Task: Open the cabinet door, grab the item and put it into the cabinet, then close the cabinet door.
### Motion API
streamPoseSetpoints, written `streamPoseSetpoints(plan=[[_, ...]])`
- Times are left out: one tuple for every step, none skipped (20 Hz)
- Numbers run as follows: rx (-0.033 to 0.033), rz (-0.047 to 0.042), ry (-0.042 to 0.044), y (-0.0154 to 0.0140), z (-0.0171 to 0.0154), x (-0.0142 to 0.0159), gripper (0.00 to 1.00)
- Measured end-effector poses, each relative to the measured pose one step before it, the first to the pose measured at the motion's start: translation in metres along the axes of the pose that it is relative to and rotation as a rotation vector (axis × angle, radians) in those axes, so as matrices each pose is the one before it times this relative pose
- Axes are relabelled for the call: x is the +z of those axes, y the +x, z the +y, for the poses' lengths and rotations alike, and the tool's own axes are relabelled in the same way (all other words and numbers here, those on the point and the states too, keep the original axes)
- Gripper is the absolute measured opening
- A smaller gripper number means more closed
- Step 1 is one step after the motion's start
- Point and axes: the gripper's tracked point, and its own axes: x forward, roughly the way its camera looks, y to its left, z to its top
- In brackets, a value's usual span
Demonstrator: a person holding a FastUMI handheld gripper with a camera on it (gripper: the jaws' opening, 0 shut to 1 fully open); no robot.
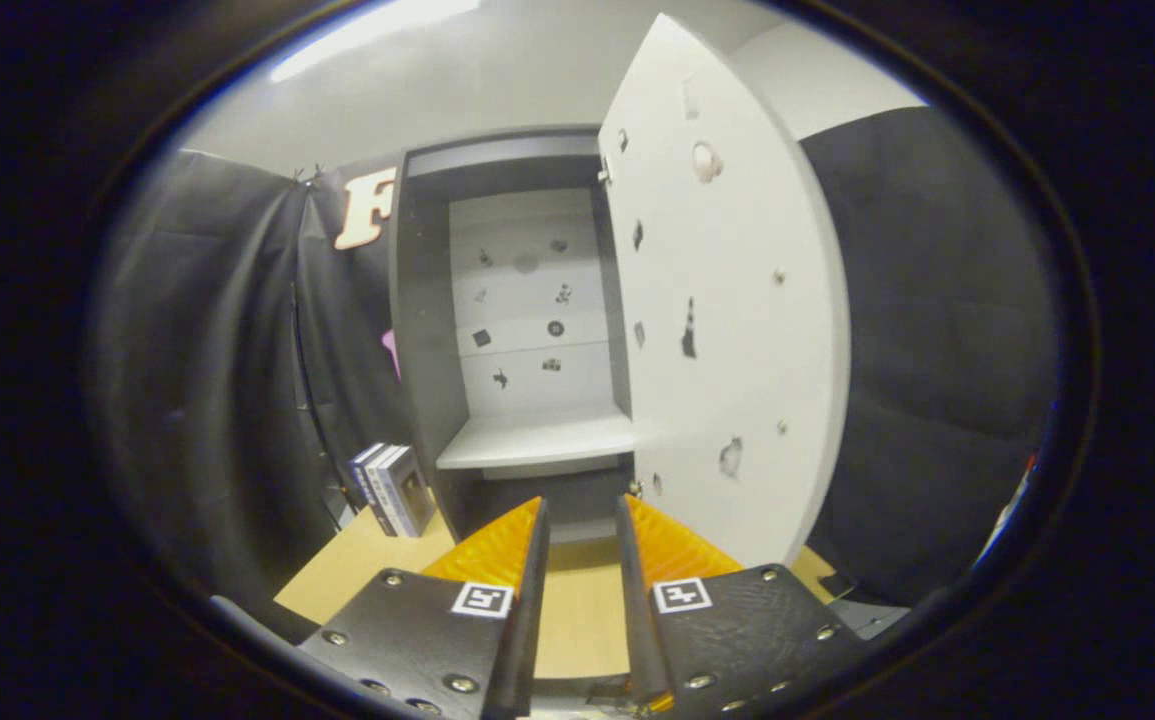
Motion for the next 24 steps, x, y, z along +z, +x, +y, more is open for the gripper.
streamPoseSetpoints(plan=[[0.01267,0.02183,0.00432,0.00657,0.01183,-0.0143,0.4],[0.01091,0.02423,0.00481,0.00876,0.01006,-0.01513,0.44],[0.02395,0.02457,0.00594,0.00755,0.01318,-0.0161,0.48],[0.01189,0.02354,-0.00021,0.00953,0.01006,-0.01602,0.52],[0.01484,0.02752,-0.00499,0.00827,0.00816,-0.0153,0.56],[0.01375,0.01974,-0.0009,0.00892,0.00952,-0.01313,0.62],[0.01123,0.02234,-0.00268,0.00906,0.00728,-0.01192,0.65],[0.00906,0.01881,-0.00176,0.01022,0.0063,-0.01183,0.69],[0.00977,0.01933,-0.00272,0.00913,0.00503,-0.01104,0.7],[0.01635,0.0162,-0.00182,0.00948,0.00767,-0.01005,0.74],[0.00761,0.01853,-0.00142,0.00945,0.00495,-0.01134,0.77],[0.00411,0.01873,-0.00788,0.01095,0.00328,-0.01222,0.81],[0.00532,0.01833,-0.00152,0.01051,0.00215,-0.01181,0.81],[0.00452,0.02073,-0.00023,0.0129,0.00355,-0.01242,0.82],[0.00174,0.02139,-0.00151,0.01163,0.00219,-0.01235,0.82],[0.00074,0.0159,-0.00431,0.01106,0.00129,-0.01123,0.82],[-0.00379,0.01722,-0.00971,0.0107,-0.0005,-0.01065,0.83],[-0.00663,0.01223,-0.01211,0.01046,-0.00058,-0.00864,0.83],[-0.00364,0.01409,-0.01001,0.01105,-0.00054,-0.00971,0.83],[-0.00502,0.00854,-0.00434,0.00933,-0.00001,-0.00737,0.83],[-0.00329,0.013,-0.00494,0.00867,-0.00085,-0.00743,0.83],[-0.00711,0.00857,-0.00131,0.00877,-0.00084,-0.00683,0.83],[-0.0012,0.01104,0.00014,0.00749,-0.0008,-0.00612,0.83],[-0.00311,0.0091,0.00195,0.00756,-0.00021,-0.00579,0.83]])
